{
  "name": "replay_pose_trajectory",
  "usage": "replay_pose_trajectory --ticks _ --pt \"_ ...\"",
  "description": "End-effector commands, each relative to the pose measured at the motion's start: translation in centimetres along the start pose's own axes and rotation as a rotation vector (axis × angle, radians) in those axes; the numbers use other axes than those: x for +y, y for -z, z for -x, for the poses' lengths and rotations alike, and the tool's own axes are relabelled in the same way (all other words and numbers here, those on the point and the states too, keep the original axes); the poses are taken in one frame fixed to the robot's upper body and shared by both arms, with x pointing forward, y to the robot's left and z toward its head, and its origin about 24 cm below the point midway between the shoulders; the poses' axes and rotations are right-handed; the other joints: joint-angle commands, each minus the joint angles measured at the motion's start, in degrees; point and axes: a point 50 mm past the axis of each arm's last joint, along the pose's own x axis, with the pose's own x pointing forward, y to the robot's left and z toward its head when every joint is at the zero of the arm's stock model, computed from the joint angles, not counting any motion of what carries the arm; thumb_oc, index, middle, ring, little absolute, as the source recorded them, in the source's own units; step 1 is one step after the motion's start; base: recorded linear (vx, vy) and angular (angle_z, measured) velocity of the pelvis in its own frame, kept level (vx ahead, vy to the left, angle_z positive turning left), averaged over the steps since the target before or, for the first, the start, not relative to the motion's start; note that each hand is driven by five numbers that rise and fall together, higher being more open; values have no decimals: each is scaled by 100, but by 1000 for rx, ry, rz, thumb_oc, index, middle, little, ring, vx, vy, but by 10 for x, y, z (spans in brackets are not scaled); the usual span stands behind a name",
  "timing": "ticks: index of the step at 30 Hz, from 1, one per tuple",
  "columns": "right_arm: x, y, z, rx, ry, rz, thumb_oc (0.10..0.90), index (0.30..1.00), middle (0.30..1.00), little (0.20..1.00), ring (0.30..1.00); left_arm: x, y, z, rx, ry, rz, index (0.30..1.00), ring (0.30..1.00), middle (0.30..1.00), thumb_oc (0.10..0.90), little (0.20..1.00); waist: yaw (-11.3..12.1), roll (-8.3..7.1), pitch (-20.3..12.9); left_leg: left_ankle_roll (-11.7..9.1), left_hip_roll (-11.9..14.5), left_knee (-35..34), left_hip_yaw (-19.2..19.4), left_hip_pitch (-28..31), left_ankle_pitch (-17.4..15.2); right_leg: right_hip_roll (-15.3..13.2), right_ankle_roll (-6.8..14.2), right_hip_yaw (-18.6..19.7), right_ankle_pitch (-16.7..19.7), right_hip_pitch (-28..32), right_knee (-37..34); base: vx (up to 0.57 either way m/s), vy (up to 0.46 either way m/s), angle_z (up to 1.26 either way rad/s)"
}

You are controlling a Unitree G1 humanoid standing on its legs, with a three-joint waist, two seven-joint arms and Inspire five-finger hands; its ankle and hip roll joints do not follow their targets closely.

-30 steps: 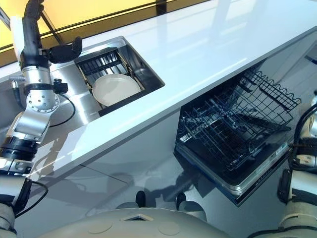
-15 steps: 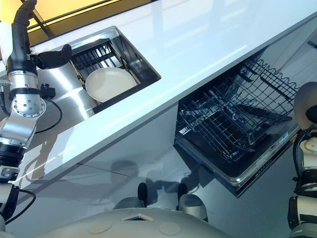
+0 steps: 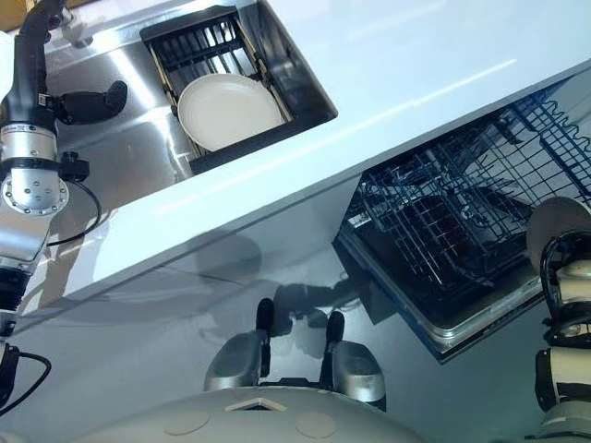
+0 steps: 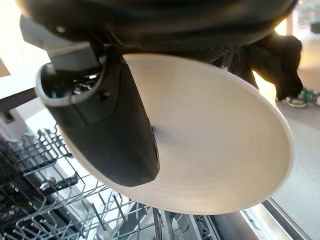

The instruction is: Pick up plates and place into dishwasher.

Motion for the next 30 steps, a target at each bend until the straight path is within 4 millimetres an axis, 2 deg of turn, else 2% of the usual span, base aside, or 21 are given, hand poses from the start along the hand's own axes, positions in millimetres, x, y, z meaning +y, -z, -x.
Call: replay_pose_trajectory --ticks 1,6,10,16,22,27,30 --pt "-43 -40 -6 -177 160 147 100 300 300 200 300 48 -52 -29 -245 -190 63 900 900 900 800 900 108 259 -477 -152 76 308 166 -380 -258 238 -105 -68 -1259 -584 1764 -10 -25 13" --pt "-26 -48 0 -197 153 147 100 300 300 200 300 50 -60 -32 -276 -184 66 900 900 900 800 900 129 320 -330 -153 44 289 108 -428 -241 252 -148 -73 -1288 -590 1774 0 -14 14" --pt "-20 -61 5 -252 193 127 100 300 300 200 300 50 -64 -33 -294 -179 73 900 900 900 800 900 157 347 -243 -146 16 287 87 -451 -235 254 -161 -87 -1269 -584 1749 3 -3 6" --pt "-23 -93 18 -414 284 58 100 300 300 200 300 46 -63 -31 -285 -173 76 900 900 900 800 900 148 366 -195 -124 -18 232 113 -423 -235 263 -157 -79 -1255 -595 1742 5 21 9" --pt "-24 -111 27 -519 306 -18 100 300 300 200 300 42 -56 -27 -262 -164 81 900 900 900 800 900 144 361 -237 -95 -33 169 187 -341 -244 270 -143 -65 -1264 -583 1752 28 38 6" --pt "-25 -116 30 -542 307 -75 100 300 300 200 300 38 -51 -23 -248 -153 83 900 900 900 800 900 146 346 -281 -71 -48 131 249 -267 -256 273 -122 -52 -1251 -546 1730 21 20 0" --pt "-20 -112 29 -518 262 -60 100 300 300 200 300 38 -48 -21 -235 -146 84 900 900 900 800 900 153 330 -332 -69 -51 131 293 -232 -266 266 -110 -58 -1243 -506 1703 41 22 0"
